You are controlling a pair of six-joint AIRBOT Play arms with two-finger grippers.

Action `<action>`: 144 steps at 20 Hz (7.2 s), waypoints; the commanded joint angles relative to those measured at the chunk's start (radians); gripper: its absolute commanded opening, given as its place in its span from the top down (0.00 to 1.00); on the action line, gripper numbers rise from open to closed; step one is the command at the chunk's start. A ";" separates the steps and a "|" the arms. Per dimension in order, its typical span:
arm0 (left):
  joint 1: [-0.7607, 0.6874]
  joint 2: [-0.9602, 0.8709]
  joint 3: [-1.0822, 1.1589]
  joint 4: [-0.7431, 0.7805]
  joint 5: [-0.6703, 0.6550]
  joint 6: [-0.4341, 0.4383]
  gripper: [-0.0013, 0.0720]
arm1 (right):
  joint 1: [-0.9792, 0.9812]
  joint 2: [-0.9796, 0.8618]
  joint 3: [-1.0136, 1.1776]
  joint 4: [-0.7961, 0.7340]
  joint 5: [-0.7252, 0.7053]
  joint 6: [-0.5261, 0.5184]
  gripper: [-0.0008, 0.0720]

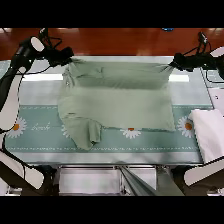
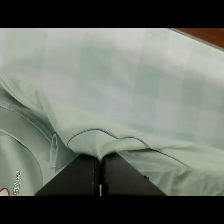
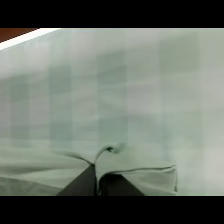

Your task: Fold the shirts.

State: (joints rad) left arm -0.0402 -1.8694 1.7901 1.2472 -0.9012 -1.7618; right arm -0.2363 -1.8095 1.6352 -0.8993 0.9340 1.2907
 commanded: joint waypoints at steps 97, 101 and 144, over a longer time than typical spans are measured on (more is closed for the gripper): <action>0.307 0.165 -0.418 -0.589 -0.315 0.438 0.96 | -0.156 0.270 -0.475 0.230 0.116 -0.110 0.96; 0.295 0.006 -0.213 -0.589 -0.323 0.377 0.96 | -0.110 0.122 -0.323 0.232 0.092 -0.071 0.96; 0.230 0.665 -0.778 -0.352 -0.074 0.527 0.28 | -0.116 -0.158 -0.161 0.271 0.155 0.006 0.41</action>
State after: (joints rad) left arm 0.2028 -1.2362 1.0485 0.9203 -0.9985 -1.2434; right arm -0.3954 -1.9118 1.4242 -0.6277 1.0935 1.2667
